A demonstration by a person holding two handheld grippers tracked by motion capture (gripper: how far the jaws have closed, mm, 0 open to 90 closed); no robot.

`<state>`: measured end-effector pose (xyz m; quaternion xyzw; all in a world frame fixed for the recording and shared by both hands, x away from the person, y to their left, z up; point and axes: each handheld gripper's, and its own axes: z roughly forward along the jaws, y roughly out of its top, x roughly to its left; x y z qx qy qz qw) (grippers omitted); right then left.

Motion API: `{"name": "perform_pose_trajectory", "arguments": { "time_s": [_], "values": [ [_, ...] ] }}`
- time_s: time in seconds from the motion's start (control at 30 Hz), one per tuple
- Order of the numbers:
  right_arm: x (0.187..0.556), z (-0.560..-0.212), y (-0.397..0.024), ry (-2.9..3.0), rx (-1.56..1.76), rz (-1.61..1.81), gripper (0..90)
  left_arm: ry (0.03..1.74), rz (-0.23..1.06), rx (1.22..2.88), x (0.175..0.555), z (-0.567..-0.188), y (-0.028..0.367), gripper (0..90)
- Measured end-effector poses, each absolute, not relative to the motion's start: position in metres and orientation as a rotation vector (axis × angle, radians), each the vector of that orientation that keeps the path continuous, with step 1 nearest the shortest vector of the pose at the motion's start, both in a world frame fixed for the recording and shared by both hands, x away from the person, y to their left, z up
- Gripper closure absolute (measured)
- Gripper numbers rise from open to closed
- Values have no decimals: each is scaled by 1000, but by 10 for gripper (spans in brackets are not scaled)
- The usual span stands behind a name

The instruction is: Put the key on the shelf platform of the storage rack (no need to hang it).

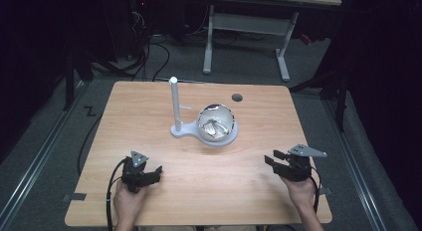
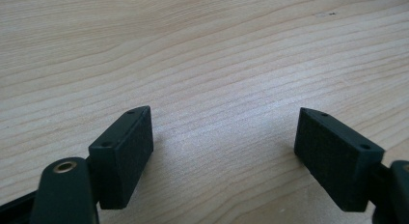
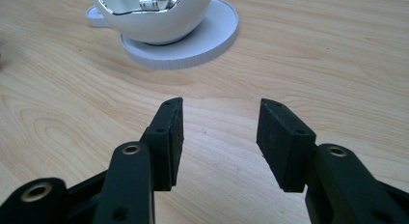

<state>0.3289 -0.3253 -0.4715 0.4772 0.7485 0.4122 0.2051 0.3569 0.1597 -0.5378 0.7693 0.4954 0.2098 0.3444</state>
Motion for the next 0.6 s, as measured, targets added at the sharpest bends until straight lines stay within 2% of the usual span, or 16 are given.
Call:
{"name": "perform_pose_trajectory", "arguments": {
  "time_s": [0.6],
  "values": [
    [325, -491, -311, 2129, 1331, 1154, 532, 1287, 545, 1998, 357, -538, 160, 218]
  ]
}}
